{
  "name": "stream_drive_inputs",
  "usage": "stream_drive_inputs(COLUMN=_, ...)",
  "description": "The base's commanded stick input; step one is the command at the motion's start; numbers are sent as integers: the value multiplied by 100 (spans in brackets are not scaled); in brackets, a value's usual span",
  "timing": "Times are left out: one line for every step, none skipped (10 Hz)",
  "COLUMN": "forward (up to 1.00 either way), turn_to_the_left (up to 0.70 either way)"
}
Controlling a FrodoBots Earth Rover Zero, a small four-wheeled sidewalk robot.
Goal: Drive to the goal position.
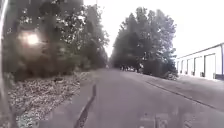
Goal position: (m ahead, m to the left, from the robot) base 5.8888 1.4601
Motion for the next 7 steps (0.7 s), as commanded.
stream_drive_inputs(forward=70, turn_to_the_left=1)
stream_drive_inputs(forward=70, turn_to_the_left=1)
stream_drive_inputs(forward=70, turn_to_the_left=1)
stream_drive_inputs(forward=70, turn_to_the_left=1)
stream_drive_inputs(forward=70, turn_to_the_left=1)
stream_drive_inputs(forward=70, turn_to_the_left=1)
stream_drive_inputs(forward=70, turn_to_the_left=1)
